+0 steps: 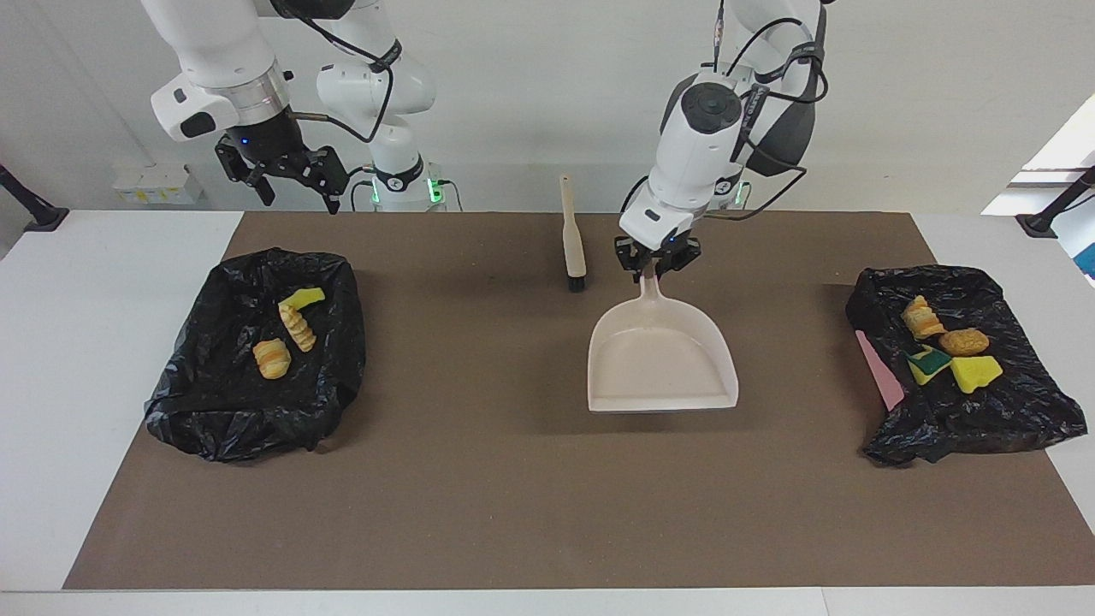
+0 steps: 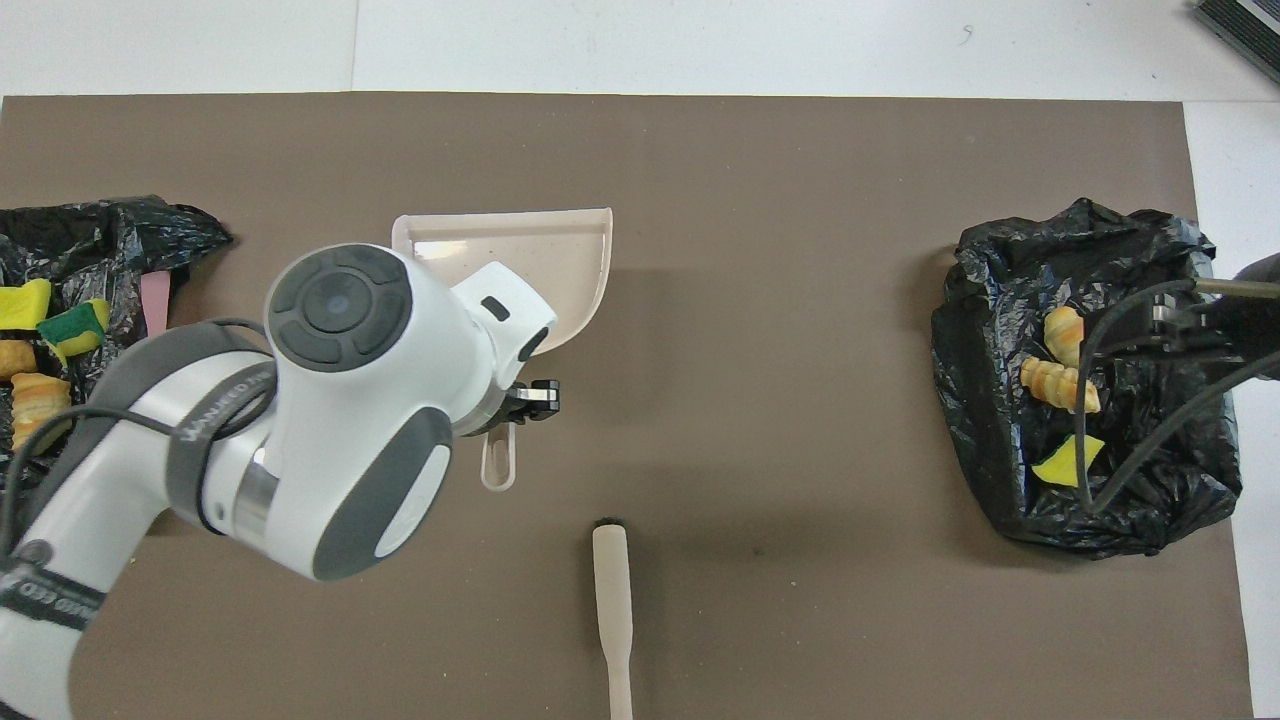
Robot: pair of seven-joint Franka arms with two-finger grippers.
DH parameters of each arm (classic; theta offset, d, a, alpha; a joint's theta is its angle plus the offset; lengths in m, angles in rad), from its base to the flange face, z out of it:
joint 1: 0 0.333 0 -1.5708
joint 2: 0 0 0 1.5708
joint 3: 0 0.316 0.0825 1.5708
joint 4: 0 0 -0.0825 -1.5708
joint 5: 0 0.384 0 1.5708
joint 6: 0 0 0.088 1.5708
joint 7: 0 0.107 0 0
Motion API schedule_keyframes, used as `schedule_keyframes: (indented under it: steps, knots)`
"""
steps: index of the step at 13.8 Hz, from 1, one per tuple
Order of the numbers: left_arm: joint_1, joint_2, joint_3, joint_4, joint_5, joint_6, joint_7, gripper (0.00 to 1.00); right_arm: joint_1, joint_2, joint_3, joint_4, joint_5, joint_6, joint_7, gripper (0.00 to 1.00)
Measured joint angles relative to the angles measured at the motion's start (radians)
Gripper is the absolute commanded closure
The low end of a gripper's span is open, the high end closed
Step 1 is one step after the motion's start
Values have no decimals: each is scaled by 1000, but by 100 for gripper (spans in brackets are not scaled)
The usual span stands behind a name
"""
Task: Sweep and dump trash in bin
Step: 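Bring the empty dustpan back and set it on the table center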
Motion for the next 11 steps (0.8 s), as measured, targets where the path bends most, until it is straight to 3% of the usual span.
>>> schedule_keyframes:
  steps: [4,6,7,8,11]
  knots:
    - [-67,143,0,-5,0,194,-30,100,12,0,-13,0,0,-3,-5,0]
    - [-89,181,1,-5,-1,226,-58,100,14,0,-13,0,0,-3,-5,0]
    - [-104,196,1,-5,-1,248,-102,77,14,0,-14,0,0,-3,-5,0]
    - [-117,207,1,-4,-1,273,-144,1,14,0,-14,0,0,-3,-5,0]
    - [-121,216,8,-1,-1,297,-173,0,14,0,-20,0,0,-3,-5,0]
